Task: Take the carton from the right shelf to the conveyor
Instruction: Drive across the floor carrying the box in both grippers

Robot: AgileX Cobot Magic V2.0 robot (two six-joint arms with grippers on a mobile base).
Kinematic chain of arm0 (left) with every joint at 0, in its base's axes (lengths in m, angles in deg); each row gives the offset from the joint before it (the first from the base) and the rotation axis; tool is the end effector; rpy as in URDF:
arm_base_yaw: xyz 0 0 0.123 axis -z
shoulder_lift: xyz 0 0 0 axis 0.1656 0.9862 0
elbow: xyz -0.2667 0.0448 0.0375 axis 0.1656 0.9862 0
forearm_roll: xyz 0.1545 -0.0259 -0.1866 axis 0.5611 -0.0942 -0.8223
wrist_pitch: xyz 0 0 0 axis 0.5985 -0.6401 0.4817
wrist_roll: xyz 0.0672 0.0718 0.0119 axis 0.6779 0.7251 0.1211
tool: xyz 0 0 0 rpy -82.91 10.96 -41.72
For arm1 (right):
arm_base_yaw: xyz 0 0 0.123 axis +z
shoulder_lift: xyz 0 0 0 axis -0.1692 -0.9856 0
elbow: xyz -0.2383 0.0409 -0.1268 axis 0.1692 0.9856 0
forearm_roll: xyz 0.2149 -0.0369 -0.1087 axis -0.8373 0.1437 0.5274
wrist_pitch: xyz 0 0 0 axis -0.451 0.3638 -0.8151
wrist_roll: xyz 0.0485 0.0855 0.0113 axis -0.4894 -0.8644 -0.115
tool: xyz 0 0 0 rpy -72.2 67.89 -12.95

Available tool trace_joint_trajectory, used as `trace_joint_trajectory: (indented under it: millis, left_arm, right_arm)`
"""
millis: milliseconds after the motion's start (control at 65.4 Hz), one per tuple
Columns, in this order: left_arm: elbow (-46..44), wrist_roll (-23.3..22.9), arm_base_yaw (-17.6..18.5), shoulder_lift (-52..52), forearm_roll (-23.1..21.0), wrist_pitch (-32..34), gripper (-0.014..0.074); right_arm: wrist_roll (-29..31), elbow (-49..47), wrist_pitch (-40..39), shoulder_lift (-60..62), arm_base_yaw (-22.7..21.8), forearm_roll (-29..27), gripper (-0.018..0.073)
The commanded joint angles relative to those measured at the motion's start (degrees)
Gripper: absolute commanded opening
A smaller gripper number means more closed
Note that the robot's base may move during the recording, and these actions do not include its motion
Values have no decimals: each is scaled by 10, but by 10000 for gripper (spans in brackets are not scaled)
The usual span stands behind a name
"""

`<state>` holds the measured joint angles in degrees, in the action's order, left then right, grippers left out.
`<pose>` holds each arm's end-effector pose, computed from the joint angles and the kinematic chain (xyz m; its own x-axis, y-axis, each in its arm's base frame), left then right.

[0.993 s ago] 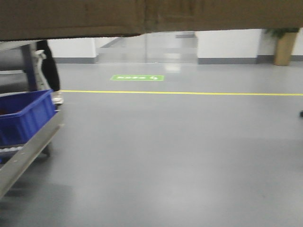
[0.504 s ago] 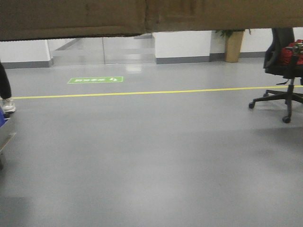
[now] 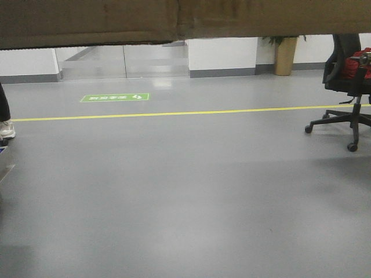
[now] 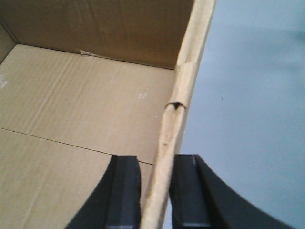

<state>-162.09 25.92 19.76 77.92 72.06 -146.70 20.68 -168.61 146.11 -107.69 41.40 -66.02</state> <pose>0.2344 -0.1054 0.4708 -0.6291 -0.0070 -0.7773 0.1259 0.9858 -0.1108 0.2013 0.1098 0.4666 -0.6170 -0.1663 -0.7692 -0.3326 0.9409 0.0633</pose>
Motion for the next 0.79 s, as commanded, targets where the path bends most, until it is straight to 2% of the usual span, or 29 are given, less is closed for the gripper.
trace_joint_trajectory:
  millis: [0,657,779]
  left_arm:
    - [-1,-3,6,-7,-16,26,-16]
    - [-1,-3,6,-7,-13,26,-16]
    - [-1,-3,6,-7,1,26,-16]
  right_arm:
    - [10,-1,-37,5,0,-8,-66]
    - [10,-1,-37,5,0,-8,-66]
    - [10,-1,-37,5,0,-9,-66]
